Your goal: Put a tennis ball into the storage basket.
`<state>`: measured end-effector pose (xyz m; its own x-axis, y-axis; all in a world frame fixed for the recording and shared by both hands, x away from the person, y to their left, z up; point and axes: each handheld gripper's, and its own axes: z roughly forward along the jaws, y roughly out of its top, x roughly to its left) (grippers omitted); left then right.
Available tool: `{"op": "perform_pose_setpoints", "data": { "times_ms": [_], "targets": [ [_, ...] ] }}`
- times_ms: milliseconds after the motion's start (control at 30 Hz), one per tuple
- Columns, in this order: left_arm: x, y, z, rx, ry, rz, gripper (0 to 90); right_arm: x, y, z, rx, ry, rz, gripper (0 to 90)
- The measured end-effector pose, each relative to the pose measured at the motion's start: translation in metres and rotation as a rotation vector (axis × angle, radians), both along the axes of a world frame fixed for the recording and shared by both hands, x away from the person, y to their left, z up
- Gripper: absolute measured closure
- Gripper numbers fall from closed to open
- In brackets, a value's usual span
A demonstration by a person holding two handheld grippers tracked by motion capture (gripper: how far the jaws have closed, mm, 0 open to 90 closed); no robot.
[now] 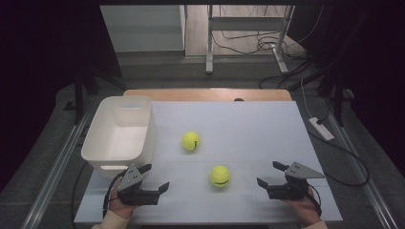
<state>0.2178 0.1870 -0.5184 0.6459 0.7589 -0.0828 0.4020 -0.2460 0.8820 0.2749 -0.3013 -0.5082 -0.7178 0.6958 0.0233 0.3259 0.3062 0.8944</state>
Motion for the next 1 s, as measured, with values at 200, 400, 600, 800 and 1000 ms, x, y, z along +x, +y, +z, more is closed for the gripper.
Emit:
{"op": "perform_pose_setpoints", "data": {
  "times_ms": [200, 400, 600, 800, 1000],
  "targets": [
    [0.0001, 0.0018, 0.0003, -0.008, 0.002, 0.006, 8.0, 0.0025, 0.0000, -0.0003, 0.007, -0.001, -0.005, 9.9],
    [0.0005, 0.0024, 0.0012, -0.017, -0.001, 0.007, 7.9, 0.0044, 0.0004, -0.0021, 0.002, 0.004, -0.006, 10.4],
    [0.0004, 0.0015, 0.0000, -0.011, 0.005, 0.010, 7.8, 0.0049, 0.0016, -0.0023, 0.003, 0.002, 0.005, 11.1],
    [-0.0012, -0.0007, 0.0028, -0.006, -0.002, 0.014, 7.7, 0.0034, 0.0044, -0.0030, -0.014, -0.001, 0.020, 11.5],
    [-0.0018, -0.0055, 0.0041, 0.000, 0.000, 0.004, 7.6, 0.0034, 0.0055, -0.0020, -0.012, -0.006, 0.021, 11.8]
  ]
}}
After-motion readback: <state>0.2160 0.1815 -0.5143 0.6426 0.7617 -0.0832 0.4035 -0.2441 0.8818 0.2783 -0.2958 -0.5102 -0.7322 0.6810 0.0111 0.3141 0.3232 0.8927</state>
